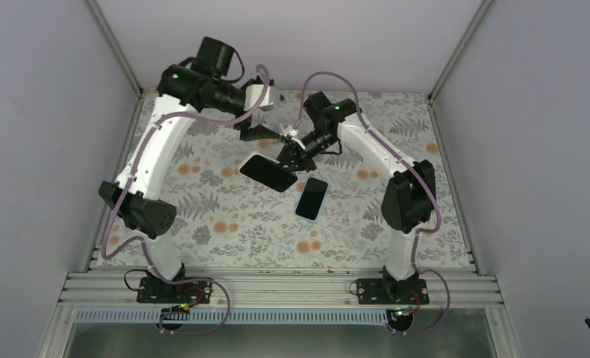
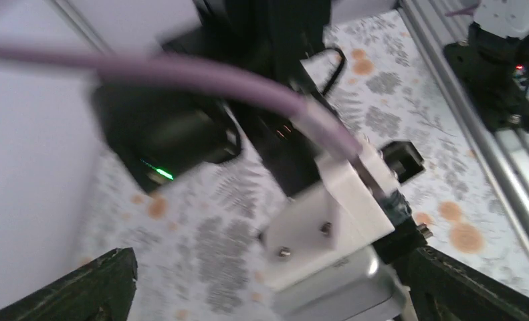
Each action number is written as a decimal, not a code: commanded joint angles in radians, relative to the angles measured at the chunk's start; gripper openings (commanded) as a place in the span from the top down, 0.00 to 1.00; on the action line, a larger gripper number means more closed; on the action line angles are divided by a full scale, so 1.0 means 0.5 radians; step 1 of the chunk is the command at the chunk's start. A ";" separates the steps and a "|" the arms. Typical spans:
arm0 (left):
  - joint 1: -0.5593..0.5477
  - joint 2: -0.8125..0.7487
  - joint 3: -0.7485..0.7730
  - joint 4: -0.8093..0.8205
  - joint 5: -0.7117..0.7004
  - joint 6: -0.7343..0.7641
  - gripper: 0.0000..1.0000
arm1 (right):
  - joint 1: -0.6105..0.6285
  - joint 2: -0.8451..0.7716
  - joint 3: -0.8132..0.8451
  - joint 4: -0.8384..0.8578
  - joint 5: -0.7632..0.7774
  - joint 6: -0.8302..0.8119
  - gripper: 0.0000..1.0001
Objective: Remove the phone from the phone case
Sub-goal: Remove the phone case from the phone, then place the phone at the center of the board, then place the phone case at the center of the board, then pick up the phone at the center of the board.
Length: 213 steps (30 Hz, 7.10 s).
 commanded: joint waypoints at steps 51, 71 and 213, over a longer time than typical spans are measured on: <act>-0.269 -0.331 -1.468 3.186 -1.303 -0.927 0.00 | -0.091 -0.264 0.296 1.956 2.053 2.643 0.97; -0.252 -0.229 -1.361 3.236 -1.496 -1.052 0.01 | -0.070 -0.281 0.197 1.966 1.932 2.694 0.97; 0.113 -1.008 -1.615 0.653 -0.682 -0.203 0.00 | -0.907 -1.389 -1.347 0.784 1.939 0.962 0.13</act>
